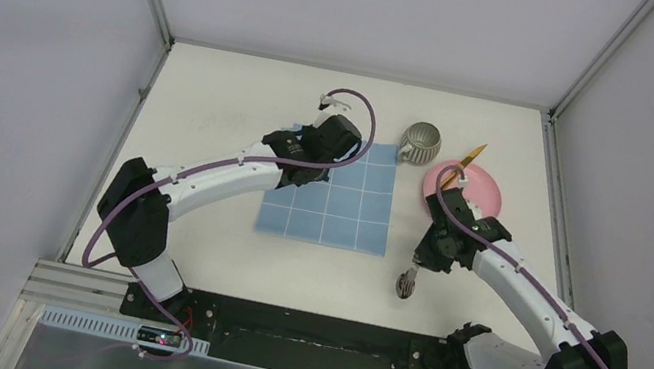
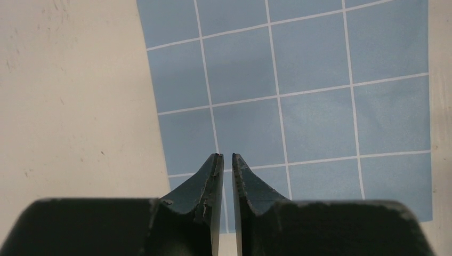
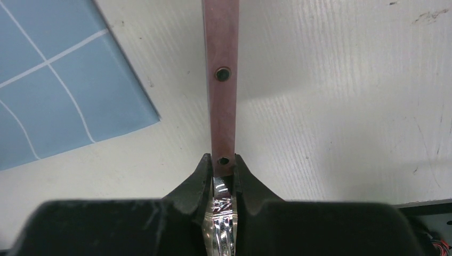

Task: Set the dinner table for one person
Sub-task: Place the utensils at the center of the board.

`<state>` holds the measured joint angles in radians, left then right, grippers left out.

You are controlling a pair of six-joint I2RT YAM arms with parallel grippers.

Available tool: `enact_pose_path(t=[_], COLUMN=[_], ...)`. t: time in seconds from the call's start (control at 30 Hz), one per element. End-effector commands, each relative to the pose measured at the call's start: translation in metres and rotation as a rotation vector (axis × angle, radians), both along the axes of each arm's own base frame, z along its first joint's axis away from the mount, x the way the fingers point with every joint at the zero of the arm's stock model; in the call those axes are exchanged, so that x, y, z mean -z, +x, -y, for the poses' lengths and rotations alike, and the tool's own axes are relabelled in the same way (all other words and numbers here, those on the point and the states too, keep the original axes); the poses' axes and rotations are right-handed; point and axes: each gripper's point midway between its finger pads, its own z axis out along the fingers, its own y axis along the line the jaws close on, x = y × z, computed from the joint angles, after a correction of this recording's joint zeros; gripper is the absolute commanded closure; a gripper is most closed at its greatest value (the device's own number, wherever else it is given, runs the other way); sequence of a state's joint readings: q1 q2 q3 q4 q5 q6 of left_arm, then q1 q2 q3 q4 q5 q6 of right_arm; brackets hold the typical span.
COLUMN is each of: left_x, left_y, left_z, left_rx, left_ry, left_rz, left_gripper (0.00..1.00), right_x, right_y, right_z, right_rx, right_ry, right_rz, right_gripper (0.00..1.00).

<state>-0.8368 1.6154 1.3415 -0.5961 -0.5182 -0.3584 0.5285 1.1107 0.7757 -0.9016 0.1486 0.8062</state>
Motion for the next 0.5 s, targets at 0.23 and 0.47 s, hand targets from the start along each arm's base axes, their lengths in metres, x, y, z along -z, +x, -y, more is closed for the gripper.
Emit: enact_pose_path(t=[0.23,0.47], left_x=[-0.019,-0.028], left_y=[-0.005,-0.007], left_z=[-0.009,-0.018], left_rx=[-0.029,-0.049], left_ry=[-0.028,-0.025], left_rz=[0.049,0.069], left_gripper=[0.85,0.83], right_x=[0.035,0.056], right_y=[0.021,0.023], right_z=[-0.013,-0.019], right_rx=[0.03,0.027], right_ry=[-0.015,-0.022], right_rz=[0.0,-0.034], right_gripper=[1.0,1.0])
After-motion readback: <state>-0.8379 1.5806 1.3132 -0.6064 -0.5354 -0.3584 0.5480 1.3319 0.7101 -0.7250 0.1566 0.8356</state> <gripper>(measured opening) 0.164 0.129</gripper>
